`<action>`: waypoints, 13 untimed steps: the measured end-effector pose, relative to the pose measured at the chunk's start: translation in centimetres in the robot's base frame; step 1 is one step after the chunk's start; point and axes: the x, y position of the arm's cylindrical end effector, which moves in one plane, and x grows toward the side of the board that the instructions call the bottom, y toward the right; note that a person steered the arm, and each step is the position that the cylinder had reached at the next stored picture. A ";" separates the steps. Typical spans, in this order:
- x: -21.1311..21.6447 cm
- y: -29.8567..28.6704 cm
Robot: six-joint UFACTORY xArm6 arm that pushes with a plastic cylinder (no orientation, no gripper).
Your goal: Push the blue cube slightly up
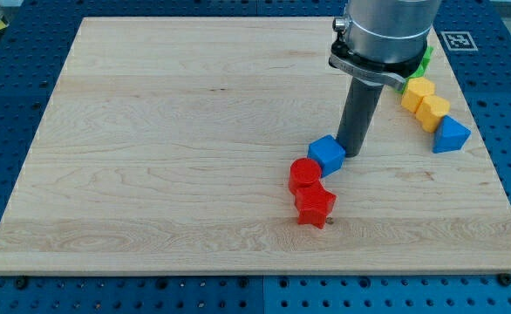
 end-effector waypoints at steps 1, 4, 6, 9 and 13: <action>-0.5 0.0; 0.8 4.2; 0.1 1.5; 7.1 5.7; 11.0 5.5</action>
